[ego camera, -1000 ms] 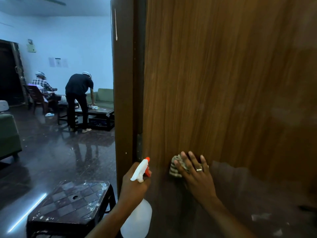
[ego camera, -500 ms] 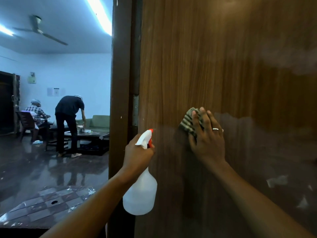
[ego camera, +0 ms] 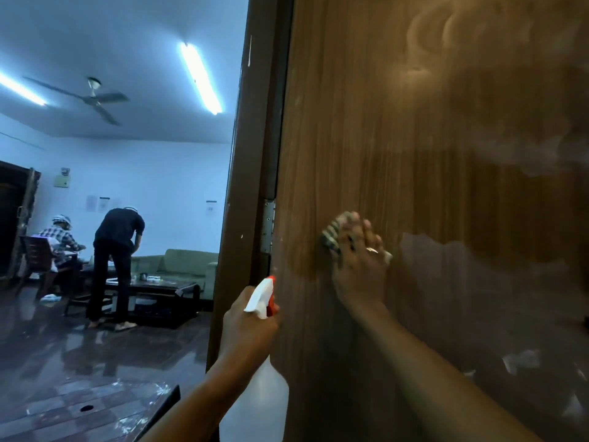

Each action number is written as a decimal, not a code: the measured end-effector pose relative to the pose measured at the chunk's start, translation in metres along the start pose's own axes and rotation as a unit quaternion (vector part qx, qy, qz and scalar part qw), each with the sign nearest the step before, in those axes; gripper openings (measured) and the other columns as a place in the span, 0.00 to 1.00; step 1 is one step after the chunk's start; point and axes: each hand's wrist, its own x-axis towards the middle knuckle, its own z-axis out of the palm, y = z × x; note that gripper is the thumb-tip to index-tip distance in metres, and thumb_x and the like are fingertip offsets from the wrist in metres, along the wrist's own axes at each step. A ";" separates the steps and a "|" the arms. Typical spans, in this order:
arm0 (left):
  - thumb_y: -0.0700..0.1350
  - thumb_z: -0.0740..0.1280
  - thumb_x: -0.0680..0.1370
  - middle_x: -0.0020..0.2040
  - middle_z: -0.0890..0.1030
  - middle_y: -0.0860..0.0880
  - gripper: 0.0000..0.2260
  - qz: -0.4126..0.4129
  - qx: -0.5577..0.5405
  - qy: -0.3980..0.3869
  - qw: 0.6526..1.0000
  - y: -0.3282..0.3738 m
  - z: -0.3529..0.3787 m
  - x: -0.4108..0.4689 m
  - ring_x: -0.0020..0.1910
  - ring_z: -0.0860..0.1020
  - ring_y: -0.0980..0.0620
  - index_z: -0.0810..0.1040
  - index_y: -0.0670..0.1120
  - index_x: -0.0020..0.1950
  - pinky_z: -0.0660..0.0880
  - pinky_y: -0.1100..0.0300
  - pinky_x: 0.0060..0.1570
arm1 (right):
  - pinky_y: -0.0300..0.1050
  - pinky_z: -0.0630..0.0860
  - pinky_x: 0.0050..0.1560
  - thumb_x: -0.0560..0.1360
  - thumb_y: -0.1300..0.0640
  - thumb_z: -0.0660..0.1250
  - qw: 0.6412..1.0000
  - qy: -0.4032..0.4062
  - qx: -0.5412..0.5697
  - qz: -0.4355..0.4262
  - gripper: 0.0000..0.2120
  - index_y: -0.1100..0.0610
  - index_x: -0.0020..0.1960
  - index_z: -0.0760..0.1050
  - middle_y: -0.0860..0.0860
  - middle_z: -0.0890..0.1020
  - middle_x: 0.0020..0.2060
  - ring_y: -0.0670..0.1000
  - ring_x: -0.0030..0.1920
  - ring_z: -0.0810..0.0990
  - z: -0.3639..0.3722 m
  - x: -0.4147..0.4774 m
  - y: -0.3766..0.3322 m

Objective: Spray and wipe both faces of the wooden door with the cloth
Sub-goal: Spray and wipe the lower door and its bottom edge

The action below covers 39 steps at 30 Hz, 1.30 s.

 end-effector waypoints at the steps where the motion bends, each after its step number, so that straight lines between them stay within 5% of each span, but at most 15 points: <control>1: 0.38 0.70 0.73 0.46 0.76 0.54 0.16 0.000 -0.004 0.000 1.000 0.001 -0.004 0.000 0.46 0.76 0.57 0.70 0.58 0.49 0.72 0.68 0.37 | 0.62 0.58 0.74 0.79 0.53 0.57 0.999 -0.006 -0.004 -0.033 0.30 0.53 0.80 0.55 0.55 0.57 0.79 0.59 0.78 0.55 0.006 0.014 -0.019; 5: 0.36 0.69 0.73 0.47 0.79 0.47 0.14 -0.005 -0.016 0.008 1.000 0.005 -0.015 -0.002 0.48 0.78 0.51 0.73 0.53 0.53 0.75 0.63 0.41 | 0.61 0.58 0.74 0.81 0.48 0.57 0.989 -0.006 -0.029 -0.143 0.31 0.50 0.81 0.51 0.53 0.52 0.80 0.58 0.79 0.52 0.030 0.018 -0.060; 9: 0.35 0.69 0.73 0.44 0.79 0.47 0.18 -0.010 -0.018 0.015 1.000 0.007 -0.020 -0.011 0.47 0.78 0.51 0.72 0.59 0.46 0.74 0.62 0.40 | 0.62 0.57 0.75 0.78 0.48 0.56 0.932 -0.065 -0.083 -0.347 0.33 0.48 0.81 0.49 0.53 0.51 0.80 0.59 0.78 0.54 0.034 -0.040 -0.017; 11: 0.34 0.69 0.73 0.45 0.79 0.47 0.18 -0.013 -0.015 0.009 1.000 0.006 -0.022 -0.016 0.47 0.78 0.51 0.71 0.59 0.43 0.75 0.62 0.40 | 0.64 0.58 0.73 0.77 0.48 0.58 0.937 -0.057 -0.104 -0.329 0.34 0.47 0.80 0.50 0.53 0.54 0.80 0.60 0.77 0.58 0.028 -0.032 0.000; 16: 0.34 0.69 0.72 0.47 0.80 0.46 0.19 -0.006 -0.011 0.002 1.000 0.010 -0.023 -0.018 0.50 0.78 0.50 0.71 0.59 0.45 0.75 0.62 0.42 | 0.62 0.51 0.75 0.80 0.48 0.58 0.995 -0.018 -0.009 -0.096 0.32 0.46 0.80 0.50 0.51 0.52 0.80 0.59 0.79 0.52 0.017 0.043 -0.070; 24: 0.34 0.69 0.73 0.47 0.79 0.48 0.19 0.000 -0.033 -0.003 0.999 0.013 -0.021 -0.025 0.49 0.78 0.51 0.72 0.57 0.51 0.76 0.60 0.42 | 0.61 0.57 0.75 0.79 0.49 0.58 0.934 -0.041 -0.070 -0.348 0.33 0.48 0.81 0.50 0.54 0.54 0.80 0.59 0.78 0.56 0.043 -0.051 -0.034; 28: 0.34 0.69 0.71 0.42 0.81 0.48 0.18 -0.003 0.002 -0.011 1.000 0.004 -0.020 -0.026 0.45 0.79 0.50 0.74 0.60 0.43 0.80 0.50 0.47 | 0.63 0.58 0.74 0.77 0.50 0.62 0.971 -0.022 -0.080 -0.225 0.35 0.48 0.80 0.53 0.54 0.55 0.79 0.60 0.77 0.59 0.023 -0.050 0.008; 32: 0.36 0.69 0.72 0.47 0.79 0.48 0.17 0.004 -0.005 -0.014 1.000 0.005 -0.011 -0.014 0.49 0.78 0.50 0.73 0.56 0.52 0.76 0.64 0.39 | 0.63 0.52 0.75 0.80 0.47 0.58 0.996 -0.018 -0.040 -0.082 0.32 0.46 0.81 0.48 0.52 0.50 0.80 0.58 0.79 0.50 0.015 0.001 -0.034; 39: 0.37 0.69 0.73 0.48 0.80 0.48 0.17 0.015 -0.005 -0.008 1.000 0.014 -0.005 0.006 0.43 0.77 0.55 0.75 0.51 0.59 0.68 0.72 0.32 | 0.62 0.58 0.74 0.79 0.49 0.59 0.962 -0.045 -0.088 -0.255 0.31 0.46 0.80 0.55 0.53 0.57 0.79 0.59 0.78 0.57 0.035 -0.065 -0.015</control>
